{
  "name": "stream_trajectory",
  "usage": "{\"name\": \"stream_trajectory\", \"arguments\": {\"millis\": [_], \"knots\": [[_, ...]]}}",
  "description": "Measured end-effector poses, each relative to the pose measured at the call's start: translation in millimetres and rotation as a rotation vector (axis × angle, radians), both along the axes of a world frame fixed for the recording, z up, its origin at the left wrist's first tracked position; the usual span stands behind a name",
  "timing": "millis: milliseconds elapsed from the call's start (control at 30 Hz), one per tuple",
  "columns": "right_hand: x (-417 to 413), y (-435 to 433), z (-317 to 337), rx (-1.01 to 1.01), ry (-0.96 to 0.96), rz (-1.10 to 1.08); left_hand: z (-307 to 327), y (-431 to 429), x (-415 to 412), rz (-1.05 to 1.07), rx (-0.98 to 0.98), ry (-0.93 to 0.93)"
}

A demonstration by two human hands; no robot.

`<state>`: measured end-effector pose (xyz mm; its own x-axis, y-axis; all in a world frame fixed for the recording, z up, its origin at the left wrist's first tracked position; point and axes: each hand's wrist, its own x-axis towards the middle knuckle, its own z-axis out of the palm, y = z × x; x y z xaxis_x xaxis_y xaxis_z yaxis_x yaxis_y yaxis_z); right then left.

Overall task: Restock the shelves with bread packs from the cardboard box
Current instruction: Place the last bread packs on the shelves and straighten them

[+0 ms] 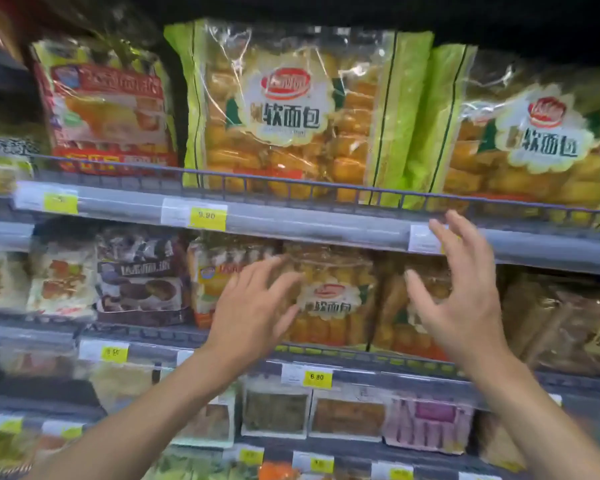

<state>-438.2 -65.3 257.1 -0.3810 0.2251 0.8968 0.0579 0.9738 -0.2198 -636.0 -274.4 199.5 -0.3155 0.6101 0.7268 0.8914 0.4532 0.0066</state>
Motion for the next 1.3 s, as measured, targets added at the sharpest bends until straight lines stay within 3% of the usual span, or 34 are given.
{"name": "stream_trajectory", "arguments": {"millis": [100, 167, 333, 533, 867, 1000, 1200, 1300], "knots": [[-6.6, -0.8, -30.8, 0.115, 0.192, 0.025, -34.4, 16.3, -15.0, -0.045, 0.148, -0.206], [-13.4, -5.7, -58.4, 0.15, 0.223, 0.048, -49.5, 27.0, -18.7, -0.082, 0.265, -0.352], [-46.7, -8.7, -119.8, -0.183, -0.075, 0.046, -76.6, 48.9, -43.1, -0.127, 0.405, -0.804], [-57.4, 0.6, -136.0, -0.257, -0.226, -0.034, -69.2, 61.0, -48.4, -0.255, 0.306, -0.867], [-50.7, 2.7, -135.0, -0.236, -0.178, -0.052, -69.0, 66.9, -35.8, -0.315, 0.255, -0.941], [-36.5, 6.5, -139.2, -0.202, -0.053, -0.031, -63.5, 71.1, -34.8, -0.331, 0.223, -1.026], [10.8, 51.5, -133.0, -0.238, 0.204, -0.32, -59.9, 69.0, -32.9, -0.427, 0.298, -1.164], [24.1, 72.1, -135.0, -0.414, 0.035, -0.441, -64.2, 75.6, -35.4, -0.42, 0.314, -1.189]]}}
